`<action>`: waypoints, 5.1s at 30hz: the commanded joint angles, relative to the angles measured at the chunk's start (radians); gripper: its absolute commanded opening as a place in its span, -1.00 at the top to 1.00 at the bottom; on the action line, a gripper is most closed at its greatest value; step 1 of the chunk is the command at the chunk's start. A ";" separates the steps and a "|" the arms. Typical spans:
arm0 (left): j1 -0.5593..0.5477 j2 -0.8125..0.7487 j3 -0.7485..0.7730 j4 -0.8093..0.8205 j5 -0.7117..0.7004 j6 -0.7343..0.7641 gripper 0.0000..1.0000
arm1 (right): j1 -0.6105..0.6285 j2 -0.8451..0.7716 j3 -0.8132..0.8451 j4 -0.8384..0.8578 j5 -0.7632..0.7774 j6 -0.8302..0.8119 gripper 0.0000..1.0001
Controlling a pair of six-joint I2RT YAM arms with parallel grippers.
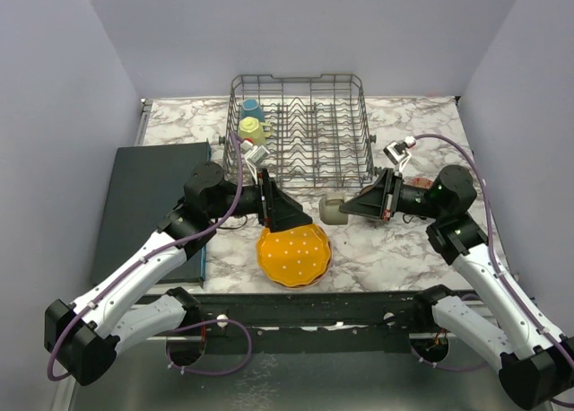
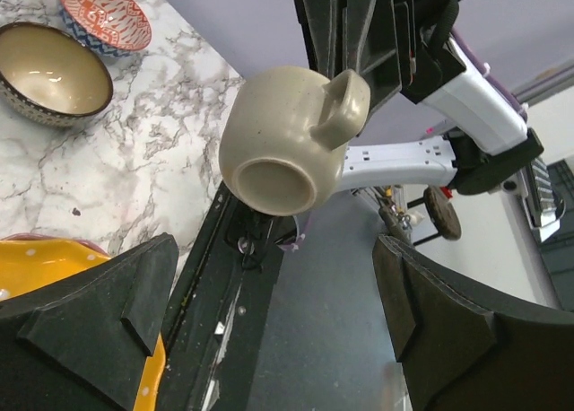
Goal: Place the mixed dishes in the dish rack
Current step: Pick up the cup at the center of the board, then turn the cup upside down in the dish rack.
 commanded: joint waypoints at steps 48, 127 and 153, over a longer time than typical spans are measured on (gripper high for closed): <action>-0.005 -0.079 0.014 0.022 -0.005 0.267 -0.97 | 0.290 0.149 0.101 0.292 0.249 0.229 0.99; -0.005 -0.031 0.233 -0.343 -0.316 0.411 0.82 | 0.291 -0.049 0.176 -0.290 0.496 -0.079 0.08; 0.000 0.301 0.611 -0.762 -0.932 0.593 1.00 | 0.291 -0.078 0.170 -0.463 0.579 -0.190 0.06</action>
